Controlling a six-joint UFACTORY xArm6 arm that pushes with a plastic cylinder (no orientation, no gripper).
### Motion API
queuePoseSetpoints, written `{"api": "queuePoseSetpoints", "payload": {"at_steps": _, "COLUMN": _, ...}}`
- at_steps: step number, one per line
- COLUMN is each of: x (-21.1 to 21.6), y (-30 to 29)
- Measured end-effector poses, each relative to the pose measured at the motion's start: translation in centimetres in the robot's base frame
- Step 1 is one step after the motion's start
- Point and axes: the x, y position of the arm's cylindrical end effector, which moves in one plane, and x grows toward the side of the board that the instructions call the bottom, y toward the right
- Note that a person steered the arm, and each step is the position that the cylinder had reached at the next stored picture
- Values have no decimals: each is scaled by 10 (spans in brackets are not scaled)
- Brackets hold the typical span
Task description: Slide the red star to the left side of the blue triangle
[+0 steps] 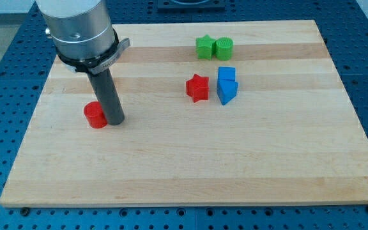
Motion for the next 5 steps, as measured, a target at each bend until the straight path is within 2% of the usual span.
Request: {"api": "queuePoseSetpoints", "payload": {"at_steps": 5, "x": 0, "y": -10}}
